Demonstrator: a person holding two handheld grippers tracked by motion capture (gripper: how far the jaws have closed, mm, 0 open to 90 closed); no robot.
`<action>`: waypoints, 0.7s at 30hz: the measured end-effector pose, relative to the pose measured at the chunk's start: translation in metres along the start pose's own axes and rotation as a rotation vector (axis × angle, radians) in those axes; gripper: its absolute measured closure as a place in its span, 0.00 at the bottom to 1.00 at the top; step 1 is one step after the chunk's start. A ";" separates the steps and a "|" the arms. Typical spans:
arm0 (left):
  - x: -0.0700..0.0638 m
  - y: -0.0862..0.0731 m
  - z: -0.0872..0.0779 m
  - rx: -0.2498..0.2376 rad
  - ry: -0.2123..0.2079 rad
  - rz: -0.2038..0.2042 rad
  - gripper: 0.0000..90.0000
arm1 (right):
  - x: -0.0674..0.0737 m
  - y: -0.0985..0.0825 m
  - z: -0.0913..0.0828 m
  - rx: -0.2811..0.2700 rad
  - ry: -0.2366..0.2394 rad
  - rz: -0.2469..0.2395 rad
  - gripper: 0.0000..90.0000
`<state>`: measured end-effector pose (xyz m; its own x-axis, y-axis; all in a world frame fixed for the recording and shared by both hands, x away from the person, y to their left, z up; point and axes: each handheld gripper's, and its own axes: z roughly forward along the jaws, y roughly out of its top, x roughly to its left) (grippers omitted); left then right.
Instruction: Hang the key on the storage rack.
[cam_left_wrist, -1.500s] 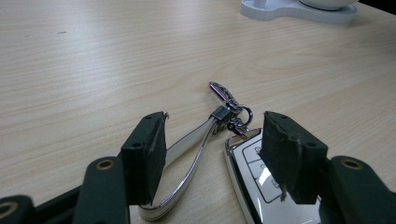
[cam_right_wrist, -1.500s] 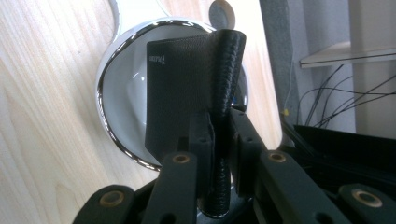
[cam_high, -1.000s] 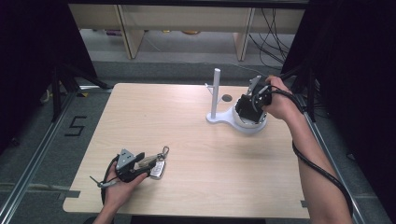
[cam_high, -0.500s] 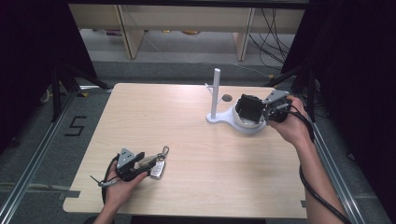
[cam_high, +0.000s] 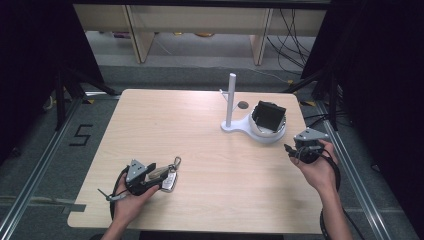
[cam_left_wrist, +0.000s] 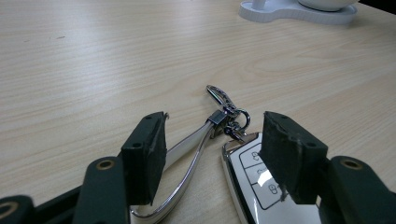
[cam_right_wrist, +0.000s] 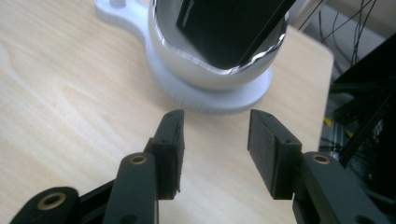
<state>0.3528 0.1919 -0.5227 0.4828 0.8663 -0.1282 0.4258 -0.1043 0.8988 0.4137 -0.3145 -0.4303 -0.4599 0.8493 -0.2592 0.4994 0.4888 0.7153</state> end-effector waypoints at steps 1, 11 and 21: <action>0.000 0.000 0.000 0.001 0.001 0.000 0.44 | 0.003 -0.002 0.001 -0.003 0.006 0.010 0.65; 0.001 0.002 0.001 0.010 0.001 -0.005 0.47 | 0.022 -0.018 0.013 0.003 0.068 0.126 0.71; -0.003 0.026 0.000 0.045 -0.040 -0.026 0.55 | 0.039 -0.018 0.016 0.055 0.103 0.258 0.68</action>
<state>0.3622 0.1866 -0.4983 0.5012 0.8488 -0.1684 0.4722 -0.1051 0.8752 0.3984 -0.2869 -0.4634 -0.3832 0.9237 -0.0040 0.6476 0.2717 0.7119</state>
